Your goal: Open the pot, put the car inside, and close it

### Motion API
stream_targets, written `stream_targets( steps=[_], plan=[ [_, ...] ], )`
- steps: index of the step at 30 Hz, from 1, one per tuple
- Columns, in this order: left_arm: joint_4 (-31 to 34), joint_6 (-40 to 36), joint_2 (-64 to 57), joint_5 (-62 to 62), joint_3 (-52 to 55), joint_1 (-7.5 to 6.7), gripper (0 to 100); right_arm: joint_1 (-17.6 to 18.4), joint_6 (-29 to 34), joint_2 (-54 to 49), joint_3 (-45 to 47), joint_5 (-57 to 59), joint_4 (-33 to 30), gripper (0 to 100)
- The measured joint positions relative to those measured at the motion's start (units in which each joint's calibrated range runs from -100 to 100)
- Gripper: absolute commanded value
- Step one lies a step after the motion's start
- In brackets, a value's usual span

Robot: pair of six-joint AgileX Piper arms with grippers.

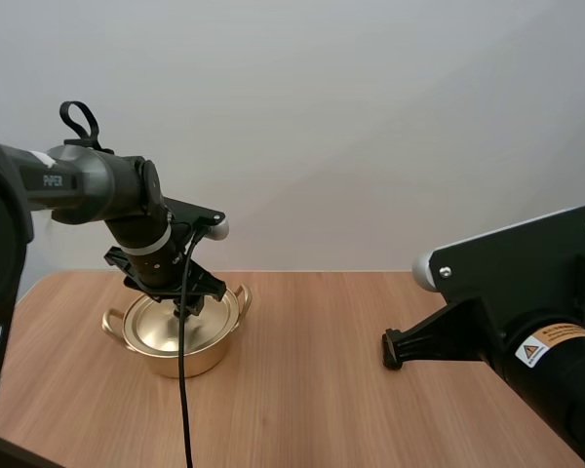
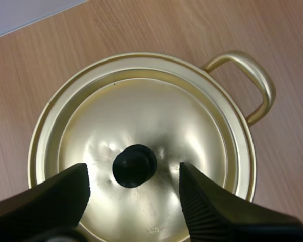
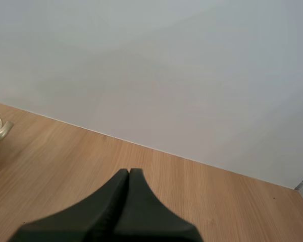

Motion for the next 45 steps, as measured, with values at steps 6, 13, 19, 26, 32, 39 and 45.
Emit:
stream_targets(
  steps=[6, 13, 19, 26, 32, 39, 45],
  plan=[
    [0.00, 0.00, 0.00, 0.00, 0.00, 0.00, 70, 0.00, 0.00, 0.00, 0.00, 0.00, 0.00, 0],
    [0.00, 0.00, 0.00, 0.00, 0.00, 0.00, 67, 0.00, 0.00, 0.00, 0.00, 0.00, 0.00, 0],
    [0.00, 0.00, 1.46, -1.30, 0.00, 0.00, 67, 0.00, 0.00, 0.00, 0.00, 0.00, 0.00, 0],
    [0.00, 0.39, 3.50, -3.85, 0.00, 0.00, 66, 0.00, 0.00, 0.00, 0.00, 0.00, 0.00, 0],
    [0.00, 0.39, 3.95, -4.44, 0.00, 0.00, 19, 0.00, 0.00, 0.00, 0.00, 0.00, 0.00, 0],
    [-0.12, 0.39, 3.95, -5.59, 0.00, 0.00, 0, -0.31, 0.00, 0.00, 0.00, 0.00, 0.00, 0],
    [-0.49, 0.13, 3.43, -2.12, -2.56, 0.00, 0, -0.31, 0.00, 0.00, 0.00, 0.00, 0.00, 0]
  ],
)
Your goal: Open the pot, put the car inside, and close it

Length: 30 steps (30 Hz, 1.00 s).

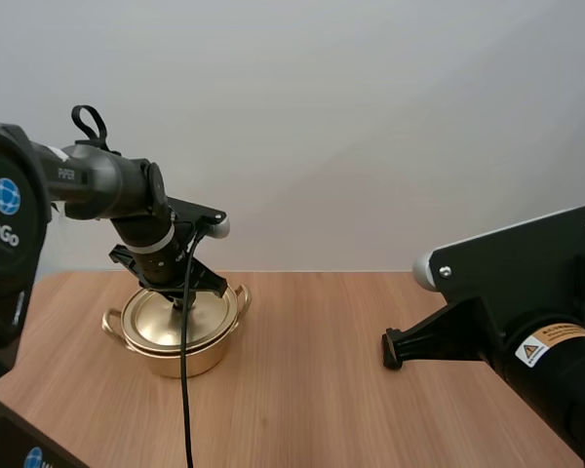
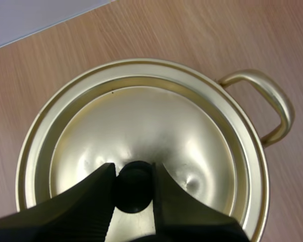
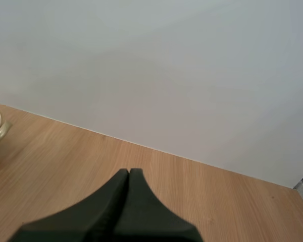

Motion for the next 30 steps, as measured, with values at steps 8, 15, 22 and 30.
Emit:
stream_targets(
  steps=[8, 15, 22, 30],
  plan=[
    [-3.18, -0.04, -7.05, 0.29, -4.81, 0.00, 0, 0.00, 0.00, 0.73, 0.00, 0.00, 0.00, 0],
    [-5.23, -0.04, -19.03, -3.91, -11.80, 0.20, 0, 0.00, 0.00, 3.91, 0.00, 0.00, -0.15, 0],
    [-8.60, -0.04, -32.15, -9.85, -17.73, 0.20, 0, 0.00, -0.49, 9.19, 0.00, -2.25, -0.15, 0],
    [-8.96, -1.10, -42.33, -9.91, -27.08, 0.20, 0, 0.00, -4.39, 23.35, -0.41, -10.02, 0.42, 0]
  ],
)
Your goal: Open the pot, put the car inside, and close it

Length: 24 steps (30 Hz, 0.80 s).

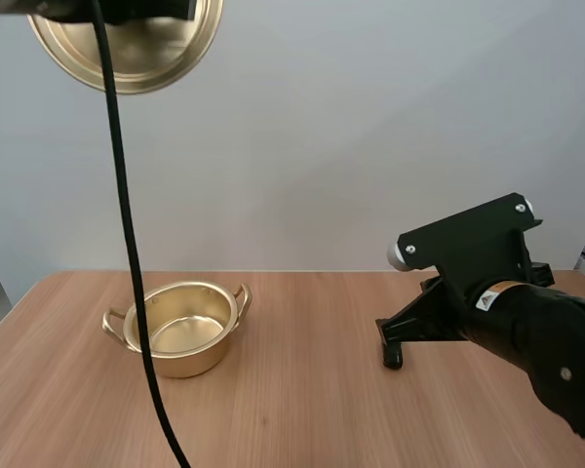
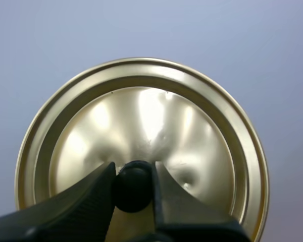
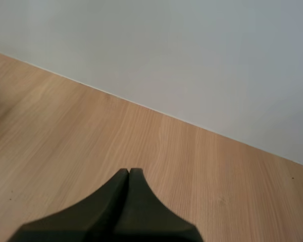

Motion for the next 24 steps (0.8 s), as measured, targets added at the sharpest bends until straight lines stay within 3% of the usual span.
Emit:
stream_targets(
  steps=[7, 16, 18, 22, 24],
  plan=[
    [-0.14, -0.28, -0.05, 2.85, -8.26, 0.00, 0, 0.00, -1.17, 13.12, -5.52, 2.23, 0.00, 0],
    [-0.14, -1.23, -0.05, 2.56, -10.57, 0.00, 0, 0.00, -1.17, 30.19, -14.05, 8.23, 0.00, 0],
    [-0.14, -1.23, -0.05, 2.37, -10.57, 0.00, 0, 0.00, -1.17, 34.18, -15.66, 7.73, 0.00, 14],
    [-0.03, -1.23, -0.05, 1.09, -10.57, 0.00, 0, 0.00, -0.64, 41.74, -18.65, 5.61, 0.00, 60],
    [-0.03, -1.23, -0.05, 0.93, -10.57, 0.00, 0, 0.00, -0.13, 44.87, -19.34, 4.56, 0.00, 71]
  ],
)
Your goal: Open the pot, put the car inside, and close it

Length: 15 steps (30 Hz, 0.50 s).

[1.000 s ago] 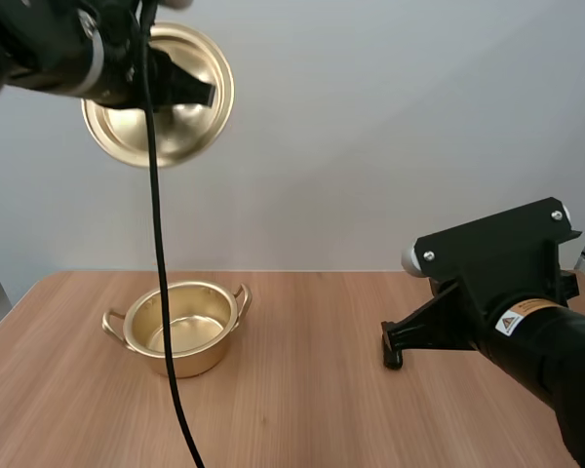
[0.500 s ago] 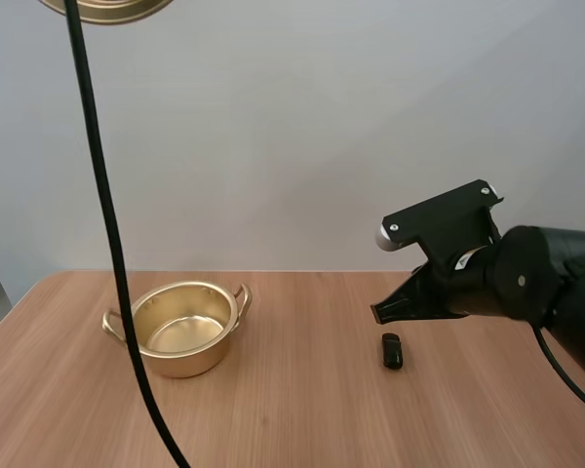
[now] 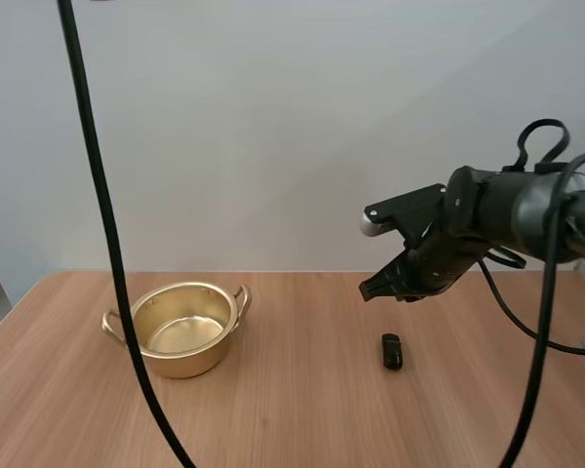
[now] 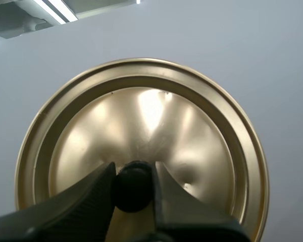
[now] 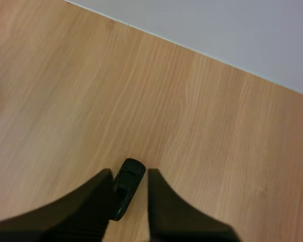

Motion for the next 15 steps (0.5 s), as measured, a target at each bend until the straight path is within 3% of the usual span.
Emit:
stream_targets(
  steps=[10, 15],
  plan=[
    [0.16, 0.29, 0.00, -0.19, 0.00, 0.00, 0, 0.00, 1.13, 9.94, -0.75, -1.33, -2.48, 72],
    [0.30, 0.30, 0.00, -0.19, 0.00, 0.00, 0, 0.00, 1.99, 13.66, -0.75, 0.54, 0.96, 72]
  ],
)
